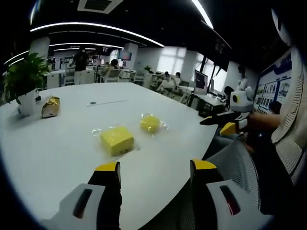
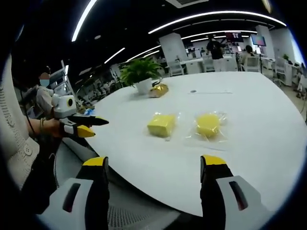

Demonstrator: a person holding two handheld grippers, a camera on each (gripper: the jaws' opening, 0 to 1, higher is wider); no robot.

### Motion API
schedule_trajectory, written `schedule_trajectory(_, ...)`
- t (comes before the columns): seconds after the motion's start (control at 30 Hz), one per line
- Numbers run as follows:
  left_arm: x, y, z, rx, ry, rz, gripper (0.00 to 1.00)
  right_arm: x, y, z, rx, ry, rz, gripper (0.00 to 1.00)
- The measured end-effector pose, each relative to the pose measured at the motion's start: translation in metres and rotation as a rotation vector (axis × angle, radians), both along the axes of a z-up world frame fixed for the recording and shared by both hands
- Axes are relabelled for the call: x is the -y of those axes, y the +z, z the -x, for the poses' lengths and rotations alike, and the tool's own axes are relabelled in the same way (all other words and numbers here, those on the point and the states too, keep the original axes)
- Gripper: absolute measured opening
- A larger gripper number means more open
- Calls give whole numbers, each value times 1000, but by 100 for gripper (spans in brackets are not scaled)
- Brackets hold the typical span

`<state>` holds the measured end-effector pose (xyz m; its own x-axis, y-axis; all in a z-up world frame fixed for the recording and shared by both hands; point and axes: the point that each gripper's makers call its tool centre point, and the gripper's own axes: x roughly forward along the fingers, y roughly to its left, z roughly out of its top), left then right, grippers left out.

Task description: Compare the silicone blocks by pressing each to a similar depth, holding the contact briefly, and releasing to observe deformation and rebound differences across the visible hardness samples.

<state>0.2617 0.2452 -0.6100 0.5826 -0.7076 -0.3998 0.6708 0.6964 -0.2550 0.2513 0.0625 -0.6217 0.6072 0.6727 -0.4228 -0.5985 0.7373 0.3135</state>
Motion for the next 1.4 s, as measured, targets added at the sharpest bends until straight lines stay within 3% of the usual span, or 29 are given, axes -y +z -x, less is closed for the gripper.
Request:
schedule_trajectory(0.13,15,13,-6,23,-33,44,50,0,-2,0,-8,1,-9,73)
schedule_trajectory(0.3,38,23,-23,-18,-35,127,58,1,-1,-5,-6,9,-20,73)
schedule_trajectory(0.43,55,24,-40,-82,-28,187,55,8,-3,-12,-6,-1,-26,74)
schedule_trajectory(0.57,66,24,-57,-90,-24,211,54,12,-3,-16,-8,-1,-30,73)
schedule_trajectory(0.63,73,19,-70,-92,-10,187,52,13,-5,-18,-11,8,-24,73)
schedule_trajectory(0.77,85,11,-87,-162,27,234,54,15,-9,-22,-24,-4,-38,74)
schedule_trajectory(0.87,94,5,-98,-162,21,220,53,14,-12,-25,-36,-8,-47,74)
schedule_trajectory(1.13,107,-16,-140,-316,149,305,56,12,-25,-30,-80,-3,-54,73)
schedule_trajectory(1.4,123,-35,-183,-395,221,342,57,19,-36,-39,-112,-20,-71,73)
